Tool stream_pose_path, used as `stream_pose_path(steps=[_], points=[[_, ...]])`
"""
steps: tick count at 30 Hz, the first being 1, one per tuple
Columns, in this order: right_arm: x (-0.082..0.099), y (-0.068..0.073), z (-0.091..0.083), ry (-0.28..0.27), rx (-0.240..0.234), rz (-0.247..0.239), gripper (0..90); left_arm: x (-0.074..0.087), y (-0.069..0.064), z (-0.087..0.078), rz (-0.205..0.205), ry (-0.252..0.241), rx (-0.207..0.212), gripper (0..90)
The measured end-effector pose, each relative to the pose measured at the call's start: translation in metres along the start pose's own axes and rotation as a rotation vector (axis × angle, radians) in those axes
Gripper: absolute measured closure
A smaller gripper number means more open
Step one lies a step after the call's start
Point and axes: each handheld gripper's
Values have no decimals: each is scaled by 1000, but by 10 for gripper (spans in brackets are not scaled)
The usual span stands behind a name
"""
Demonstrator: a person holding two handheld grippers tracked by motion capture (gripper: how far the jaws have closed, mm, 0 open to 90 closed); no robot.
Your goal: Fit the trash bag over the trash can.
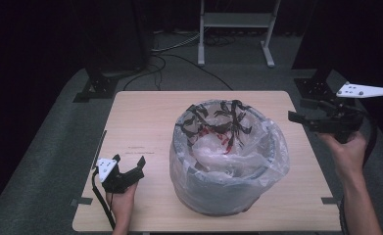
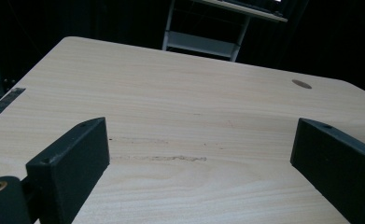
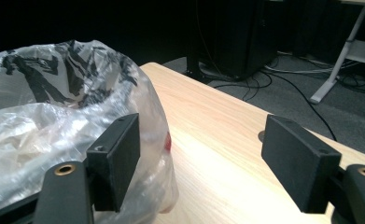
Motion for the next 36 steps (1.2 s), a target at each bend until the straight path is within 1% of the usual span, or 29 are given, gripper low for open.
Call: stream_pose_path(steps=[2, 4, 6, 11, 13, 15, 17, 19, 21, 23, 27, 36], points=[[6, -2, 0, 3, 18, 8, 273, 1, -1, 0, -1, 5, 1, 33], [13, -6, -1, 1, 21, 26, 268, 2, -2, 0, 0, 9, 3, 33], [18, -8, -2, 6, 47, 41, 255, 2, -3, 0, 9, 9, 2, 34], [34, -12, -3, -12, 87, 53, 244, 1, -2, 0, 11, 6, -1, 33], [40, -13, -1, -11, 113, 60, 229, 1, -2, 1, 10, 4, -2, 33], [45, -14, 0, -12, 122, 68, 228, 1, -2, 1, 11, 5, -3, 33], [50, -14, 2, -11, 145, 65, 228, 2, -1, 2, 16, 12, -3, 33], [56, -14, 2, -20, 152, 70, 227, 3, -1, 3, 19, 16, -2, 33], [60, -13, 2, -28, 171, 70, 223, 4, -2, 3, 22, 17, 0, 33], [63, -12, 1, -33, 184, 76, 222, 3, -3, 2, 22, 16, 3, 33], [66, -10, -1, -36, 208, 70, 222, 3, -4, 2, 25, 14, 4, 32], [73, -8, -3, -34, 232, 73, 221, 3, -5, 1, 26, 14, 5, 32]])
Point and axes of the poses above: each handheld gripper's, and its own axes: z roughly forward along the jaws, x roughly out of its underside, y roughly to its left, and after that the axes turned 12 degrees about -x, right-handed
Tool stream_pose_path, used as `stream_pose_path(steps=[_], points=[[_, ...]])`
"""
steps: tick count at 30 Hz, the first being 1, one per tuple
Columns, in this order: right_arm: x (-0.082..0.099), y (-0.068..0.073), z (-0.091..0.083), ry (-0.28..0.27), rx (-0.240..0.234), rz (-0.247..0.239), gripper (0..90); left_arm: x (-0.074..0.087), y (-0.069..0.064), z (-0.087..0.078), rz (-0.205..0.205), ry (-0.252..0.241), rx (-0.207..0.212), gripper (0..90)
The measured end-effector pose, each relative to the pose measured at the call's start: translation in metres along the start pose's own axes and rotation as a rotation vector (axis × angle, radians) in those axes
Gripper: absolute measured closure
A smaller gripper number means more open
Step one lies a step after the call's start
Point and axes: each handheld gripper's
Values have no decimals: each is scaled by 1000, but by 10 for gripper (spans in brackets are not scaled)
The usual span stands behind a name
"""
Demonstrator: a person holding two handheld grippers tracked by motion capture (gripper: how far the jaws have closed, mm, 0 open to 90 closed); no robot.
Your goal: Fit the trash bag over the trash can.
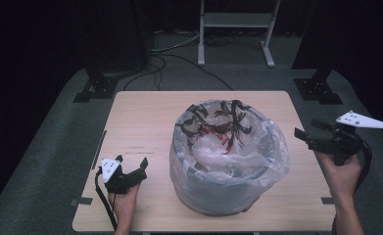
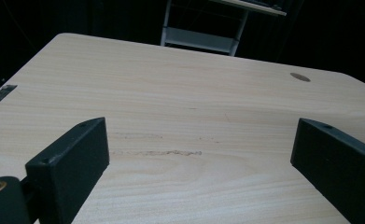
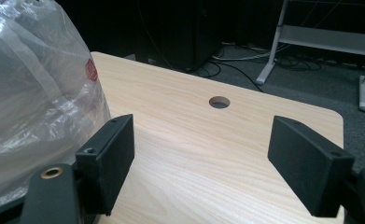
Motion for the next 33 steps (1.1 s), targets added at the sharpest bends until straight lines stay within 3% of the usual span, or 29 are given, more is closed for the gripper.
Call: stream_pose_path(steps=[33], points=[[52, -10, 7, 54, -3, 82, 221, 2, -3, -1, 9, 4, -1, 31]])
Point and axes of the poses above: each handheld gripper's, and its own axes: z roughly forward along the jaws, x roughly out of its underside, y roughly to its left, and after that the axes turned 12 degrees about -x, right-handed
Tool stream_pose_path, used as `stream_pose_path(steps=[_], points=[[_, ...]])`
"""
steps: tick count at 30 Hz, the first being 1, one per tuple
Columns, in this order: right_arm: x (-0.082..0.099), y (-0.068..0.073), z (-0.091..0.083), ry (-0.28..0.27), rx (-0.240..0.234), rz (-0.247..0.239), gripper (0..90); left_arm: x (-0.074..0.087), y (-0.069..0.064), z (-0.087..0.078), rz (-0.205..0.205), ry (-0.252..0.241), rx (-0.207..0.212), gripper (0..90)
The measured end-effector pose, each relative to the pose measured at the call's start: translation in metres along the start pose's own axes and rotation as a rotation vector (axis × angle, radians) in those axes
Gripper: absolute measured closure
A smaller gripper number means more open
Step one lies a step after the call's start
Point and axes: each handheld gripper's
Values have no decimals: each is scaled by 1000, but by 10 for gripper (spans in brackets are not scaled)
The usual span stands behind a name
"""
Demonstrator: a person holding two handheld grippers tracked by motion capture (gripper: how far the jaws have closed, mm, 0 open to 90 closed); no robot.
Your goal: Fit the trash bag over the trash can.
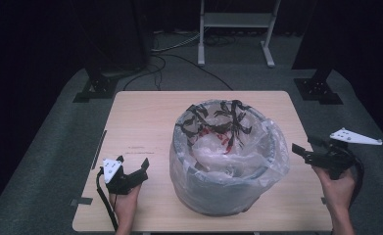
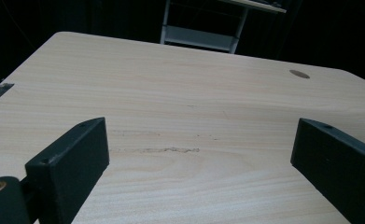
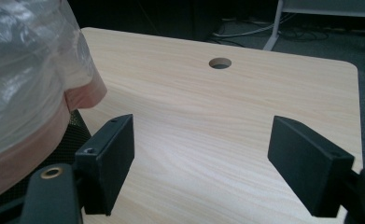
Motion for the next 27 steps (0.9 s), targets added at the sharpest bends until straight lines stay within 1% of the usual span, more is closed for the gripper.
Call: stream_pose_path(steps=[8, 18, 19, 27], points=[[12, -3, 5, 21, -8, 23, 221, 0, 0, -1, 0, -2, -1, 31], [28, -7, 11, 53, -5, 51, 222, -1, 0, -1, 3, -4, -2, 31], [30, -7, 12, 52, -4, 48, 222, -1, 0, -1, 4, -4, -2, 31], [42, -11, 12, 60, -5, 77, 222, -1, 0, -2, 5, -4, -2, 31]])
Point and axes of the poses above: each handheld gripper's, and its own axes: z roughly forward along the jaws, x roughly out of its underside, y roughly to its left, and after that the axes turned 12 degrees about -x, right-handed
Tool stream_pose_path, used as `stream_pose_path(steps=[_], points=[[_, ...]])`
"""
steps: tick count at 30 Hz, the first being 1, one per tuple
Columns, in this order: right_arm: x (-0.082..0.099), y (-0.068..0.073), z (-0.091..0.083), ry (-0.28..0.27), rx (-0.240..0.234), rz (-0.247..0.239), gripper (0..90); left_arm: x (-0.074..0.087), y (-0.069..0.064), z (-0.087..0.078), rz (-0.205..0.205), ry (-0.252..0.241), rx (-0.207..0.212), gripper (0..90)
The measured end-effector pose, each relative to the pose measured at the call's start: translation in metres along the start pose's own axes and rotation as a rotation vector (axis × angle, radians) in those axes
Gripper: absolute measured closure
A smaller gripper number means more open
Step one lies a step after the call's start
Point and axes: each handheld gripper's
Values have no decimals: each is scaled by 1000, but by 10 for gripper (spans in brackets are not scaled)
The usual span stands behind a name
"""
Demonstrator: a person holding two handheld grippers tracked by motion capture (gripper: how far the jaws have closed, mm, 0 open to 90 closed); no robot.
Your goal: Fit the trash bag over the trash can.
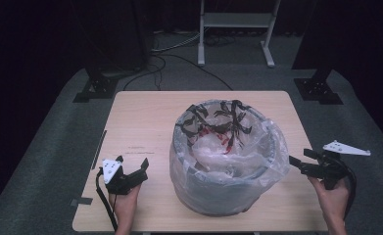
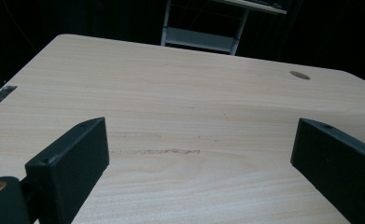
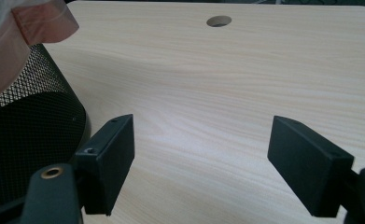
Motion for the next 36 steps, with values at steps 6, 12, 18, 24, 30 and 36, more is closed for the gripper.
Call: stream_pose_path(steps=[6, 12, 18, 24, 30, 36], points=[[6, -2, -1, 3, -1, 16, 222, 0, -1, 0, 0, 2, 0, 31], [12, -4, -2, 9, 1, 28, 222, 0, -1, 0, 3, 1, 1, 31], [19, -8, -5, 16, -1, 45, 222, 0, -1, 0, 1, 0, 2, 31], [25, -9, -7, 12, -2, 54, 222, 0, -1, 0, 2, 0, 3, 31], [31, -8, -11, 3, -3, 60, 222, 1, -2, 0, 5, 0, 4, 31], [39, -6, -16, -16, -5, 68, 222, 0, -3, -1, 7, -2, 5, 31]])
Point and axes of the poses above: each handheld gripper's, and its own axes: z roughly forward along the jaws, x roughly out of its underside, y roughly to its left, and after that the axes turned 12 degrees about -x, right-handed
